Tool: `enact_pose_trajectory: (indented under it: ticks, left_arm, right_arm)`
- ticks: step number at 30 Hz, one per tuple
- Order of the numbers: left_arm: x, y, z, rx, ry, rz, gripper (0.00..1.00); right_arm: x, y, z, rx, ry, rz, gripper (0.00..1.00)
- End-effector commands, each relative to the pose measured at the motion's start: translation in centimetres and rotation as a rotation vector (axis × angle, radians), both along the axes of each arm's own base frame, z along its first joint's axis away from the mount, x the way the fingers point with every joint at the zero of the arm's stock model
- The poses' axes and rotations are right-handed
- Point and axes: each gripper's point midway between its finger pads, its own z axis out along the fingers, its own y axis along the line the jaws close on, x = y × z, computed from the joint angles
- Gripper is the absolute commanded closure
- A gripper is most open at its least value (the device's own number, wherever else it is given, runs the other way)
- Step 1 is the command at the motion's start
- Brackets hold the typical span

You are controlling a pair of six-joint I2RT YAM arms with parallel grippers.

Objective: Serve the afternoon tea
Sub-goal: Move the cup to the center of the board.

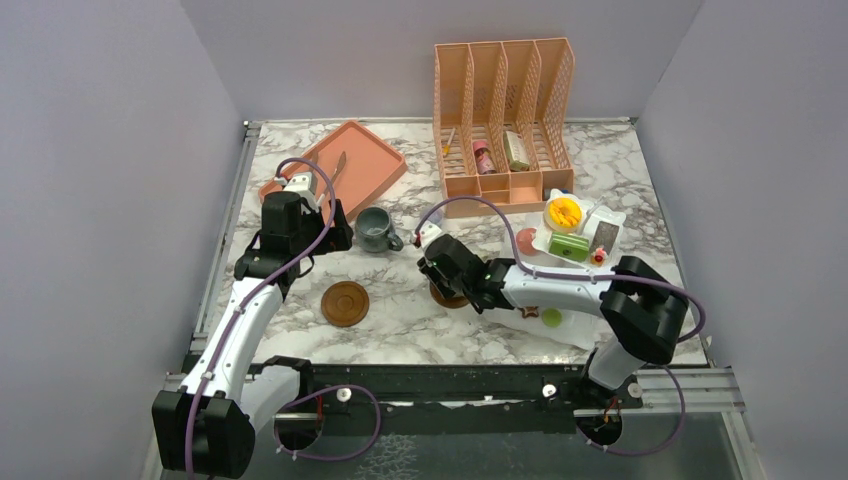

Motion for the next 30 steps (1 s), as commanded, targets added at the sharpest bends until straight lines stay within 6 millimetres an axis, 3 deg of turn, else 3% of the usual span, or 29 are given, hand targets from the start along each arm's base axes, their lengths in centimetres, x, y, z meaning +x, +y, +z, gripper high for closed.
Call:
enact_pose_trajectory:
  ticks: [1, 14, 21, 30]
  left_arm:
    - [0.3, 0.2, 0.5, 0.010, -0.034, 0.013, 0.03]
    - [0.4, 0.2, 0.2, 0.013, -0.025, 0.013, 0.03]
    - [0.4, 0.3, 0.2, 0.014, -0.026, 0.016, 0.03]
    - [0.4, 0.3, 0.0, 0.015, -0.016, 0.018, 0.03]
  right_arm:
    - [1.0, 1.4, 0.5, 0.016, -0.015, 0.038, 0.70]
    - [-2.3, 1.5, 2.3, 0.089, 0.109, 0.102, 0.70]
    - [-1.8, 1.6, 2.1, 0.081, 0.098, 0.094, 0.69]
    - [-1.0, 1.5, 5.7, 0.104, 0.056, 0.050, 0.62]
